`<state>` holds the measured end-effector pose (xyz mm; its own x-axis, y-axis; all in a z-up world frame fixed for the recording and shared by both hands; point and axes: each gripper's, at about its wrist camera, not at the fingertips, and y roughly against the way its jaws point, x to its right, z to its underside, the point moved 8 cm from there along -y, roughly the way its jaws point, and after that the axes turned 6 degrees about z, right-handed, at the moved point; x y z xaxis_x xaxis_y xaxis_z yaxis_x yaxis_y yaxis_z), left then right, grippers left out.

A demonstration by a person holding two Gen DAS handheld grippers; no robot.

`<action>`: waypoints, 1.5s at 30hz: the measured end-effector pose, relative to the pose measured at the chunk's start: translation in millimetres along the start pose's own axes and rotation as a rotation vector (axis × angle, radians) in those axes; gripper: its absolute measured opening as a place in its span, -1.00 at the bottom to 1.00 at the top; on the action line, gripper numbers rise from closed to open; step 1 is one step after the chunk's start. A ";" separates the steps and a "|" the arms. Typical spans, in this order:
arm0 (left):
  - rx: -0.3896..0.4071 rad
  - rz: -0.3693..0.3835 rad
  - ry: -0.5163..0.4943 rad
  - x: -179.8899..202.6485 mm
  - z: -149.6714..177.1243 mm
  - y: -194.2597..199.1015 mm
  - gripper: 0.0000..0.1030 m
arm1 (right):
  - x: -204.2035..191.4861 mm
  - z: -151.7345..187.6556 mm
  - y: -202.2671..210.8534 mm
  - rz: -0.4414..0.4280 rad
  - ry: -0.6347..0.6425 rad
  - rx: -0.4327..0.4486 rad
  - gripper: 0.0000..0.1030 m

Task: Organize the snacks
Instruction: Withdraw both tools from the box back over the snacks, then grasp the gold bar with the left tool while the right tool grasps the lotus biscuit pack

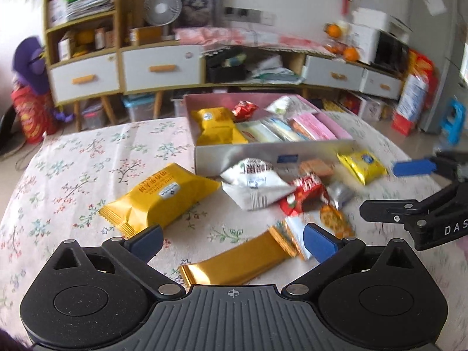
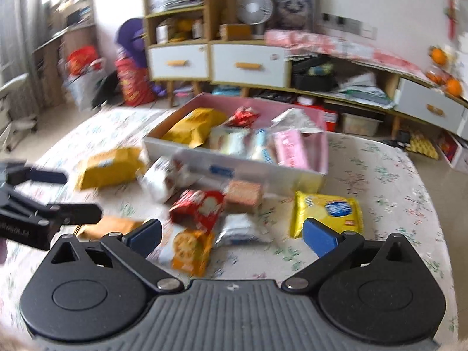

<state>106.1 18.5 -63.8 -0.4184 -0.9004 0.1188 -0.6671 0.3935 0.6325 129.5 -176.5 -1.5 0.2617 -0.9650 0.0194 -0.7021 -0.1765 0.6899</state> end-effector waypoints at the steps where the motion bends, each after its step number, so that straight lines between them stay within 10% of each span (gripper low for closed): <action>1: -0.003 0.017 -0.024 0.3 3.6 -0.5 0.98 | -3.8 2.0 0.1 -0.016 0.020 -0.003 0.99; 20: -0.129 0.144 -0.147 -5.9 30.1 -32.5 0.84 | -42.4 28.7 -28.4 -0.162 0.210 -0.086 0.69; 34: -0.179 0.023 -0.099 -7.8 30.4 -24.4 -0.08 | -52.6 27.0 -19.3 -0.225 0.223 -0.092 0.11; 45: -0.204 -0.002 0.036 -28.2 34.4 -13.5 0.06 | -94.6 38.0 1.4 -0.353 0.350 -0.132 0.18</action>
<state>105.7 44.9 -102.1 -0.3922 -0.9088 0.1421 -0.5276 0.3489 0.7745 78.6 -92.9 -29.8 0.6899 -0.7239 -0.0059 -0.4471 -0.4325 0.7829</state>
